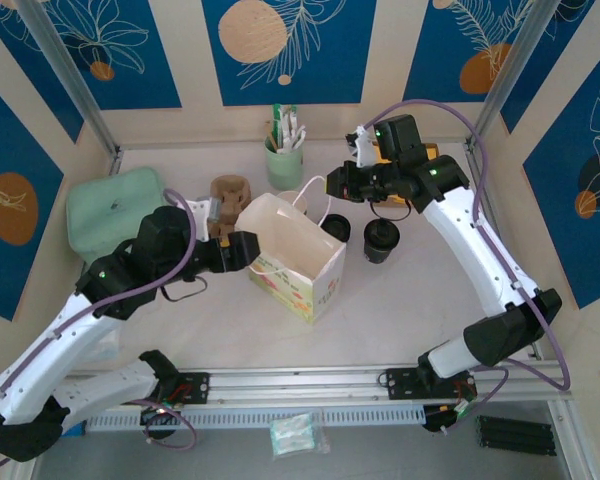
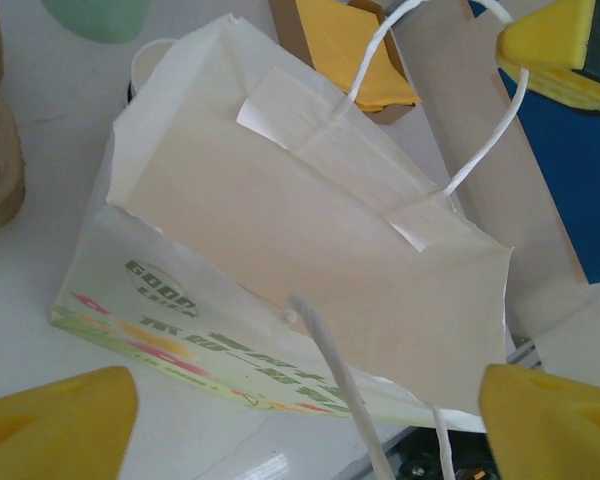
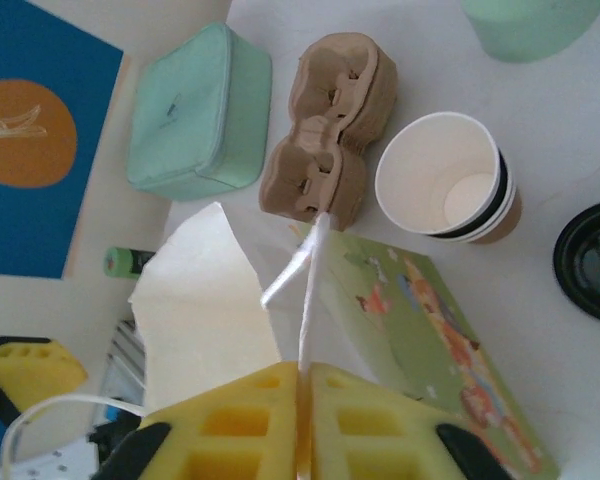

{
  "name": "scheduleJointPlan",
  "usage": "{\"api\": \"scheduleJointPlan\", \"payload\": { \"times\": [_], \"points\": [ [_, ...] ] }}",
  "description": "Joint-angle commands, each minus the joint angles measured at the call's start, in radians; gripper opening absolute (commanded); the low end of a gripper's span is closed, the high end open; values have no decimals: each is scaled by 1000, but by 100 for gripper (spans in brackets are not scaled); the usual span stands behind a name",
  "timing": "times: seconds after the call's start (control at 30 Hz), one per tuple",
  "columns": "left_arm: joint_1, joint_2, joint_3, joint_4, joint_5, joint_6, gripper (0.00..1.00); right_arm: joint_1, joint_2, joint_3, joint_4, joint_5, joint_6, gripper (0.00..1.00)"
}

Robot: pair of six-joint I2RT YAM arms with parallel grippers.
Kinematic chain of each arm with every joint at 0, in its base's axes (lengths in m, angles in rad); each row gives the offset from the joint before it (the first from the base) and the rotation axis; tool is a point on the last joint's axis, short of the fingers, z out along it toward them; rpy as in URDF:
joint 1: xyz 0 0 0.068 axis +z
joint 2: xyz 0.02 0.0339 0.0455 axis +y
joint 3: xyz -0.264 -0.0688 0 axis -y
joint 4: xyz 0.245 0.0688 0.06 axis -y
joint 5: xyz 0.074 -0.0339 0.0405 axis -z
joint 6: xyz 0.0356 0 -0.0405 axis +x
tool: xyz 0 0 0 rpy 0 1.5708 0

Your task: Pack the takeout coffee

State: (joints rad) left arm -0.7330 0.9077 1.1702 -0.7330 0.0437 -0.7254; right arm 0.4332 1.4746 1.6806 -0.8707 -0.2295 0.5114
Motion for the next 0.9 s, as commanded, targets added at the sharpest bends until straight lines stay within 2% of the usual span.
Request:
{"api": "scheduleJointPlan", "payload": {
  "times": [0.0,0.23,0.47,0.87],
  "points": [
    [7,11,-22,45,23,18,80,-16,-12,-25,23,-36,8,0],
    [7,37,-42,82,15,23,55,-64,-111,-129,60,-5,45,0],
    [8,75,-51,128,-4,40,55,-106,-241,-263,108,43,101,0],
    [48,147,-40,167,-8,102,55,-94,-369,-385,139,96,178,0]
  ]
}}
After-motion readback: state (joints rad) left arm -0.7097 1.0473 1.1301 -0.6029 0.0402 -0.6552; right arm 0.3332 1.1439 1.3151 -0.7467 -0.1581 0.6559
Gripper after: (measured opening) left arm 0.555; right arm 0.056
